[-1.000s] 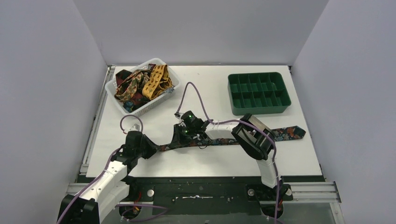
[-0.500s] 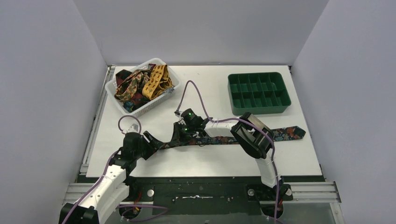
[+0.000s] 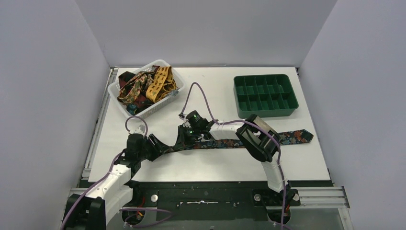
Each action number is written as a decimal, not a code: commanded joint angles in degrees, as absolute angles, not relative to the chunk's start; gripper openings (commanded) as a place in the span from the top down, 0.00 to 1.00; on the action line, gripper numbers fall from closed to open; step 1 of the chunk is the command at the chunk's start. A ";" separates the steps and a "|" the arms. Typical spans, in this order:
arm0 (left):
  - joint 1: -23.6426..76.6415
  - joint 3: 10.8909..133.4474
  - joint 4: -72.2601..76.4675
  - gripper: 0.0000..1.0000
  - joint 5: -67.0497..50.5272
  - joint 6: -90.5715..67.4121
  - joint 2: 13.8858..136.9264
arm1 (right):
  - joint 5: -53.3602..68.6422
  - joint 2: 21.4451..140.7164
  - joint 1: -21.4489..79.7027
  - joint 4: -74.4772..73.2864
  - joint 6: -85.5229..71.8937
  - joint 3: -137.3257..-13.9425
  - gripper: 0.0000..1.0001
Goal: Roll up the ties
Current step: Roll the tie at the center of the board.
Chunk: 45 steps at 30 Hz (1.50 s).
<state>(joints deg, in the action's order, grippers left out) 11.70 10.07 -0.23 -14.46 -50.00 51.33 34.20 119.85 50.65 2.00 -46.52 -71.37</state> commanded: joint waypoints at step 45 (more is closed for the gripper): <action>13.76 20.54 -12.23 1.00 -5.74 -43.26 48.77 | 27.21 117.48 48.93 -8.52 -42.53 -70.96 0.91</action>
